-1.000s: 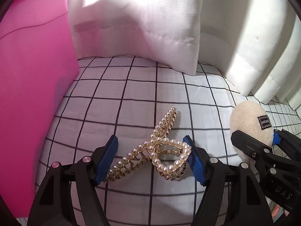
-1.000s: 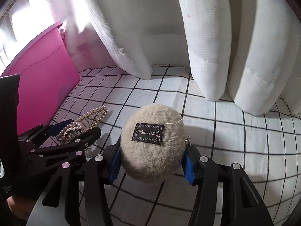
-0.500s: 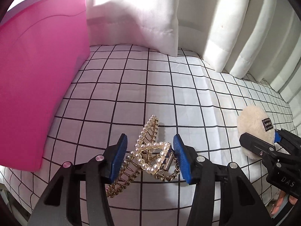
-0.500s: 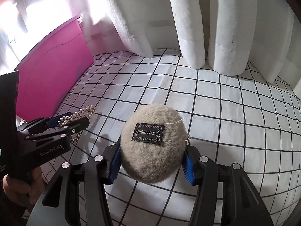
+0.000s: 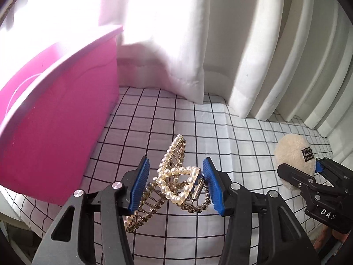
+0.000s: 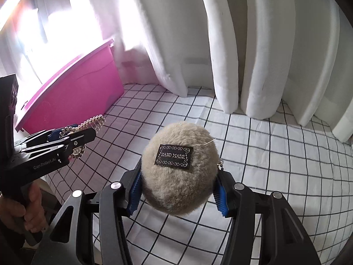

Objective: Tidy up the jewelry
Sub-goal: 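Carry the pearl clip and beige ball over the tub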

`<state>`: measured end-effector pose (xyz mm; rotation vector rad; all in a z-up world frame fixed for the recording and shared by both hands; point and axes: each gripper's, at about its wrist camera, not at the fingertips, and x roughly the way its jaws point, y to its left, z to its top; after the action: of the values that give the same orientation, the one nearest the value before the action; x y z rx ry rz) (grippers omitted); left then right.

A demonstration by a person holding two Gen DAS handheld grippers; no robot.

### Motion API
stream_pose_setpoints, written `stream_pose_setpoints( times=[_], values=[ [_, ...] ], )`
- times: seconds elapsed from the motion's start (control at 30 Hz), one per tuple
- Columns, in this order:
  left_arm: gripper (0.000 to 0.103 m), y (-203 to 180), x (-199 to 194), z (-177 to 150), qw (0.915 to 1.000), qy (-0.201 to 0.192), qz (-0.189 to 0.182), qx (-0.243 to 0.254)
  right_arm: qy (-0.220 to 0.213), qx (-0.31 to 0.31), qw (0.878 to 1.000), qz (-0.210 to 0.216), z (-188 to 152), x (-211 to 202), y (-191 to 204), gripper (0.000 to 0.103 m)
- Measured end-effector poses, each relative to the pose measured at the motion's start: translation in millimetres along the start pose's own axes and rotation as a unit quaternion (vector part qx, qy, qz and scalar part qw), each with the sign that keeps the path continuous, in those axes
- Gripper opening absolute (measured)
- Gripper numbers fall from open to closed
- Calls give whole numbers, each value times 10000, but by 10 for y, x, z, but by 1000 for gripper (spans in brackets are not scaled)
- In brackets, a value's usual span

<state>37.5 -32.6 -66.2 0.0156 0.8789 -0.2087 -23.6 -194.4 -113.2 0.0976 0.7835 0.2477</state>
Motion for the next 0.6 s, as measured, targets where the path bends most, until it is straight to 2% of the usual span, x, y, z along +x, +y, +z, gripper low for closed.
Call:
stream_pose_setpoints(
  times=[0.17, 0.37, 0.6],
  values=[
    [49, 40, -385, 312, 9989, -454, -57, -97, -399, -251, 9989, 63, 349, -254, 140, 52],
    [49, 330, -848, 704, 9943, -1018, 223, -208, -832, -684, 9933, 425, 845, -372, 549, 52],
    [49, 1050, -1119, 1024, 9851, -1322, 955, -553, -1058, -1252, 9814, 1001, 1405, -189, 1252, 52]
  ],
)
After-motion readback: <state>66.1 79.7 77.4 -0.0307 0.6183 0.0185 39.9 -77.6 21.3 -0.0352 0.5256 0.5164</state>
